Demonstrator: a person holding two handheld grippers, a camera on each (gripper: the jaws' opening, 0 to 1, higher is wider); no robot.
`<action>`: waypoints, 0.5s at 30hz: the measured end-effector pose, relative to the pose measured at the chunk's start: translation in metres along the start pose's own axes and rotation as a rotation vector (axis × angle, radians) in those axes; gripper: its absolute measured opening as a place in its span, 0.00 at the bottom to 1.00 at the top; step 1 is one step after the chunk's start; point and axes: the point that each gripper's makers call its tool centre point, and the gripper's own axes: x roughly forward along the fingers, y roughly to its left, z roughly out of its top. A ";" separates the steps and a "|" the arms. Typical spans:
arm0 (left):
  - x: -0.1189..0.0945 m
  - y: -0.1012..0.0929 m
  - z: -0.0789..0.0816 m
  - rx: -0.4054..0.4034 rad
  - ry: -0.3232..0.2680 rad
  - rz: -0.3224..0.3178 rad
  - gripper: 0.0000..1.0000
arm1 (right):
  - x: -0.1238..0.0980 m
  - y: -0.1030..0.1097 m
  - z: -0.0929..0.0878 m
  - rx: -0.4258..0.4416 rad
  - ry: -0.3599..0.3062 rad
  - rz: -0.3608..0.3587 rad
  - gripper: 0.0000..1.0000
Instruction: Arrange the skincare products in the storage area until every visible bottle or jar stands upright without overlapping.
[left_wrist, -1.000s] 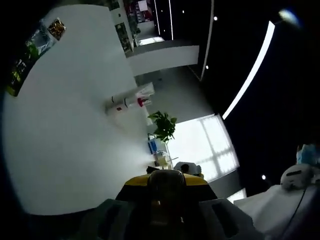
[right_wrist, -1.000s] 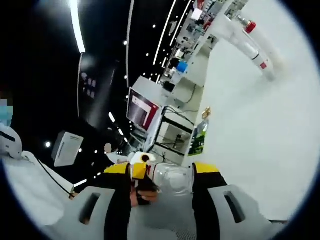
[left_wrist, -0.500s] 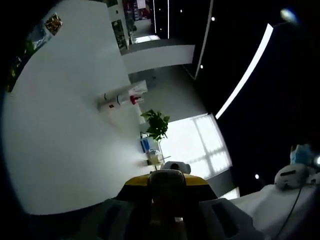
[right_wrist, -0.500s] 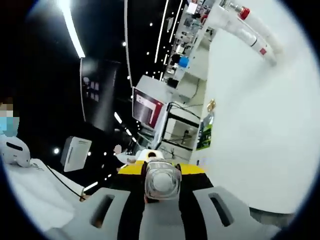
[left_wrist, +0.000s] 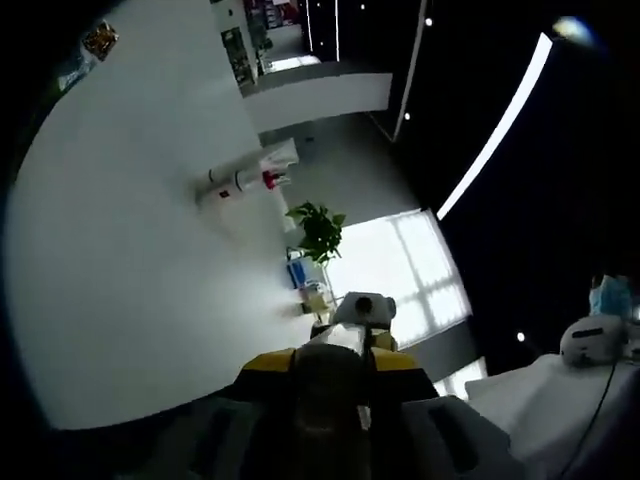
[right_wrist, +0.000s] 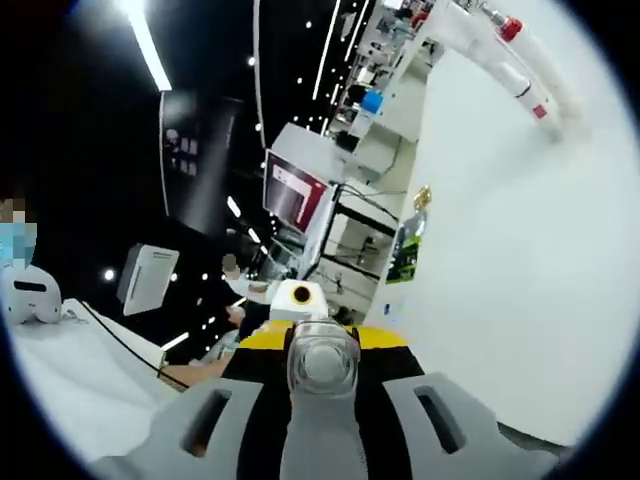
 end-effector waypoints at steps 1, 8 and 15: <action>0.001 -0.002 -0.001 0.002 0.007 -0.005 0.29 | -0.001 0.001 0.000 -0.002 0.020 0.006 0.20; 0.006 -0.008 -0.020 0.044 0.097 -0.036 0.30 | -0.011 0.012 -0.014 -0.029 0.193 0.051 0.20; 0.011 -0.009 -0.038 0.070 0.186 -0.039 0.34 | -0.020 0.019 -0.042 -0.126 0.435 0.047 0.20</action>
